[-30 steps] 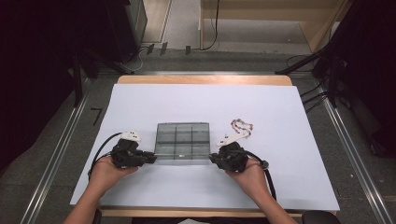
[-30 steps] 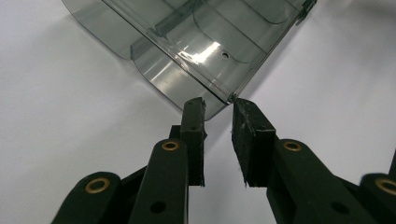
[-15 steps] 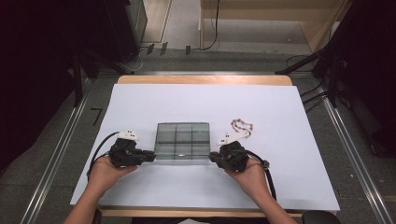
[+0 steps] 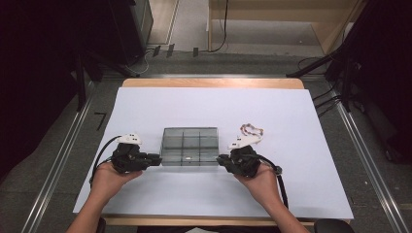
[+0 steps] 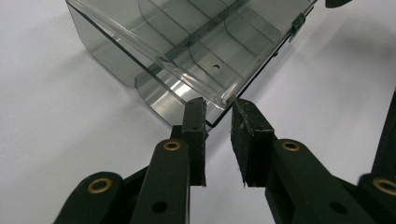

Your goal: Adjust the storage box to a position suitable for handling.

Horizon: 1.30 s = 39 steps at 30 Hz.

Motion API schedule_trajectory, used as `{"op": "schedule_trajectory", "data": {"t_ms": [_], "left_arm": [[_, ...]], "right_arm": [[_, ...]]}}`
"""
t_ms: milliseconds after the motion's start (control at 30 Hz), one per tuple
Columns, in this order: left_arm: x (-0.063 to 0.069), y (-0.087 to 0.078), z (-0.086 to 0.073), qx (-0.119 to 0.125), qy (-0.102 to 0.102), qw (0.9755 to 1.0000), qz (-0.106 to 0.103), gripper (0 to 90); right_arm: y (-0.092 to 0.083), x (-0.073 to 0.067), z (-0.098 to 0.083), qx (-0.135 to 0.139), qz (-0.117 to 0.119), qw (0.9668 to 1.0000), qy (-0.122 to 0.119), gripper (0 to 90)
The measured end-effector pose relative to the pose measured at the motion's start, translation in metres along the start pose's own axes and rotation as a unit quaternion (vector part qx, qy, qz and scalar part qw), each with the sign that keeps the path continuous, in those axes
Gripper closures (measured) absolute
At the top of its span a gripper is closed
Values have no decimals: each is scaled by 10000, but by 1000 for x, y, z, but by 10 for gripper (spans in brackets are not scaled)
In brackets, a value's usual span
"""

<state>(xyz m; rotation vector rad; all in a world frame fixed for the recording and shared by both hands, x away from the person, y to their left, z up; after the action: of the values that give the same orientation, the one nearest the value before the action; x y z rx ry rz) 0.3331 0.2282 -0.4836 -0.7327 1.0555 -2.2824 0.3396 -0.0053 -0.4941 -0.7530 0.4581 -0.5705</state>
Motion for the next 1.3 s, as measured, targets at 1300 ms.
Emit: {"op": "schedule_trajectory", "data": {"t_ms": [1300], "left_arm": [[-4,-11,20,345,-312,9987,205,574]], "right_arm": [[-9,3,22,274,-35,9996,51,693]]}}
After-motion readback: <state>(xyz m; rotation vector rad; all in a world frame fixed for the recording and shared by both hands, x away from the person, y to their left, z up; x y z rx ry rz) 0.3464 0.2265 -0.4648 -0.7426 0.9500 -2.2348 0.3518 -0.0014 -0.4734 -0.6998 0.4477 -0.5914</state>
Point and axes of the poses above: each handheld gripper's, and its own axes: y roughly forward along the jaws, z roughly out of its top, x roughly to its right, the point moved 10 cm from there along y, roughly forward along the jaws, and after that the axes turned 7 degrees about -x, right-handed, at the moved point
